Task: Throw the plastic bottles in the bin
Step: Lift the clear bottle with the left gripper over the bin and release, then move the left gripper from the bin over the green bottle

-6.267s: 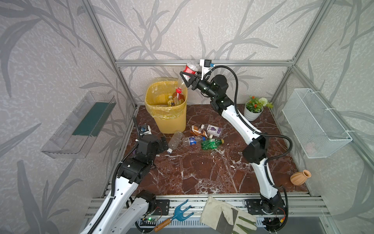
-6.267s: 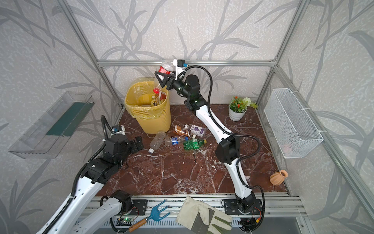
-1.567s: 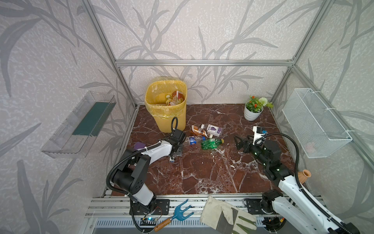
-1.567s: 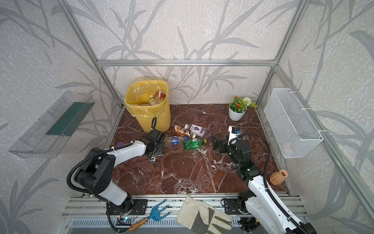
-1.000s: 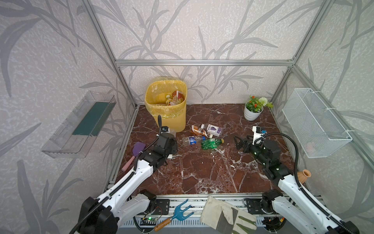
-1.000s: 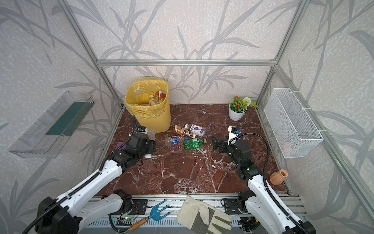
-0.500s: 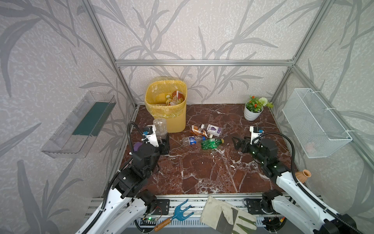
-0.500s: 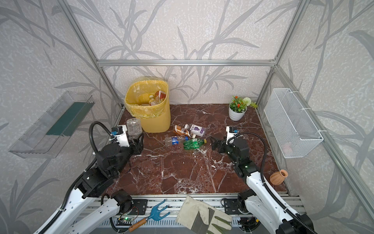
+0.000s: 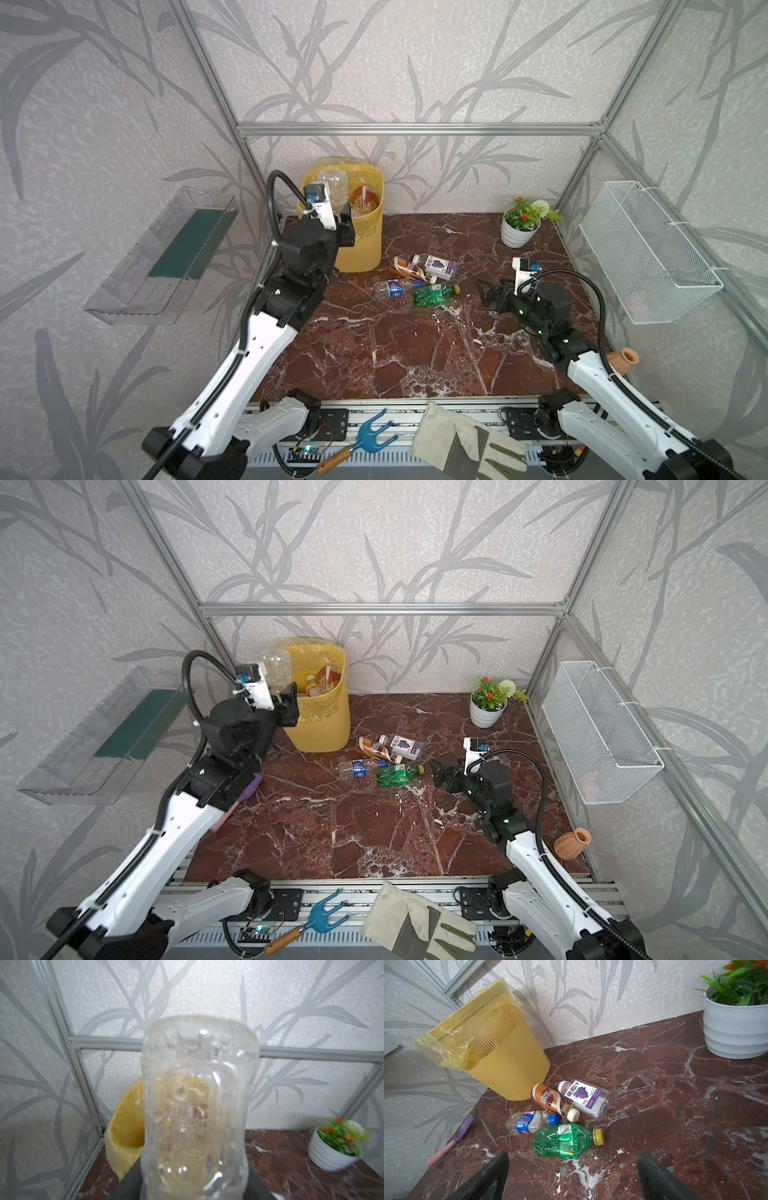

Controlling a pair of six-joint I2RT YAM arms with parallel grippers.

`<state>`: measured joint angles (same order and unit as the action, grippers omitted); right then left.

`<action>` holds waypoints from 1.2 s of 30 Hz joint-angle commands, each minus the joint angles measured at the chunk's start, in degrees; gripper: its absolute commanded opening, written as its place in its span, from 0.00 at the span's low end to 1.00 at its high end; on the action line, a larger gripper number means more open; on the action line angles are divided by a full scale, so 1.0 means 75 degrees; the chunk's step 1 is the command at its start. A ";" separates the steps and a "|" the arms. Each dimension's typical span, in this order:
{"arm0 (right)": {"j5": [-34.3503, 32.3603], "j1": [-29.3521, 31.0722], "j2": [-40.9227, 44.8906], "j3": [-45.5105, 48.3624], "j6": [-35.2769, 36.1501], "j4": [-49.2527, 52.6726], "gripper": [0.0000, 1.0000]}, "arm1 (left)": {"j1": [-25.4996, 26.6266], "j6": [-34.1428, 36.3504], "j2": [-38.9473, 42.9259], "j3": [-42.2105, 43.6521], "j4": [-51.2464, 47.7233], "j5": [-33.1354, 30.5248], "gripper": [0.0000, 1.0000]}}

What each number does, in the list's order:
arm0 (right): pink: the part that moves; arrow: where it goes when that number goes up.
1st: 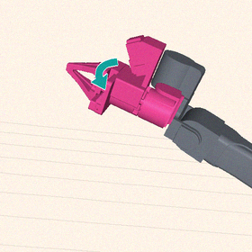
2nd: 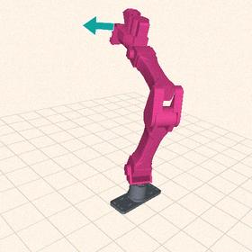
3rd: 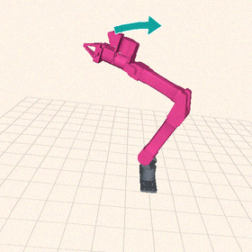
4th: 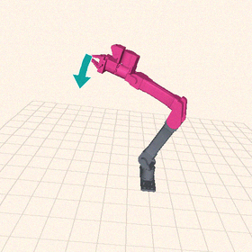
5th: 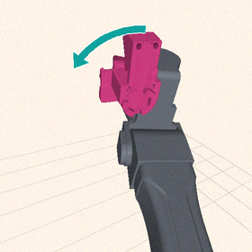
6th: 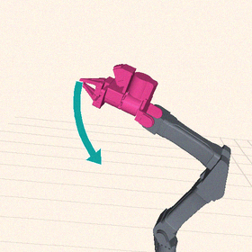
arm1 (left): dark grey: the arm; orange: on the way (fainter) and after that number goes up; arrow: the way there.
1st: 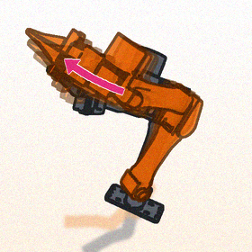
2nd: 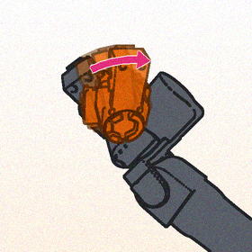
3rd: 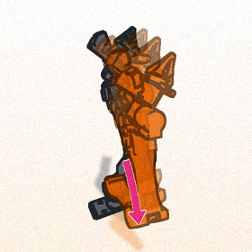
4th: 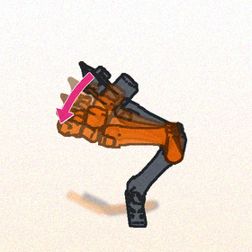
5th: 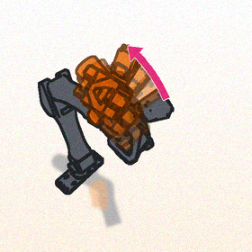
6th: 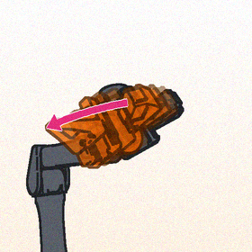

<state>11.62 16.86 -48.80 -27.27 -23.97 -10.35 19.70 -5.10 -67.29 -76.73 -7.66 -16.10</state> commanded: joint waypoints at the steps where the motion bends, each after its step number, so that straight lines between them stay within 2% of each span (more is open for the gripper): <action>1: 0.0025 -0.0019 0.0235 -0.0220 0.0102 0.0113 0.96 | -0.0790 -0.0005 -0.1527 -0.1585 -0.0454 0.1235 0.53; 4: -0.0063 -0.0022 0.0421 -0.0197 0.0189 0.0268 0.96 | -0.1215 0.0144 -0.3310 -0.3875 -0.2185 0.1519 0.57; 6: -0.0095 -0.0021 0.0545 -0.0185 0.0219 0.0370 0.96 | -0.1449 0.0093 -0.4247 -0.5133 -0.3352 0.1608 0.66; 7: -0.0107 -0.0022 0.0628 -0.0205 0.0270 0.0471 0.96 | -0.1509 0.0067 -0.4631 -0.5809 -0.4146 0.1709 0.74; 9: -0.0195 -0.0022 0.0816 -0.0220 0.0345 0.0670 0.97 | -0.1486 0.0097 -0.4949 -0.6519 -0.4984 0.1733 0.78; 11: -0.0347 -0.0022 0.0976 -0.0179 0.0382 0.0761 0.98 | -0.1432 0.0151 -0.4426 -0.5753 -0.4441 0.1727 0.85; 12: -0.0381 -0.0033 0.1018 -0.0164 0.0403 0.0771 0.98 | -0.1431 0.0271 -0.4057 -0.5176 -0.3919 0.1776 0.94; 13: -0.0410 -0.0032 0.1033 -0.0171 0.0423 0.0823 0.98 | -0.1431 0.0337 -0.3617 -0.4398 -0.3052 0.1731 0.98; 15: -0.0400 -0.0032 0.1033 -0.0213 0.0440 0.0885 0.98 | -0.1424 0.0349 -0.3002 -0.3655 -0.2374 0.1548 0.99; 20: -0.0307 -0.0034 0.0888 -0.0290 0.0456 0.0895 0.98 | -0.1345 0.0351 -0.2165 -0.3419 -0.2576 0.1304 0.99; 24: -0.0272 -0.0036 0.0731 -0.0302 0.0386 0.0843 0.98 | -0.1068 0.0294 -0.0919 -0.2236 -0.1754 0.1266 0.99; 27: -0.0219 -0.0030 0.0604 -0.0331 0.0390 0.0880 0.97 | -0.0653 0.0349 -0.0005 -0.1282 -0.1368 0.1148 0.99; 32: -0.0213 -0.0034 0.0396 -0.0388 0.0398 0.0911 0.97 | 0.0370 0.0669 0.1326 0.0175 -0.1112 0.0464 0.99; 36: -0.0352 -0.0034 0.0278 -0.0349 0.0309 0.0851 0.97 | 0.0745 0.0362 0.1870 0.0914 -0.1405 0.0578 0.99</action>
<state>9.47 16.86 -46.30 -28.34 -21.30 -3.97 24.01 -2.57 -54.78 -72.18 -18.06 -10.57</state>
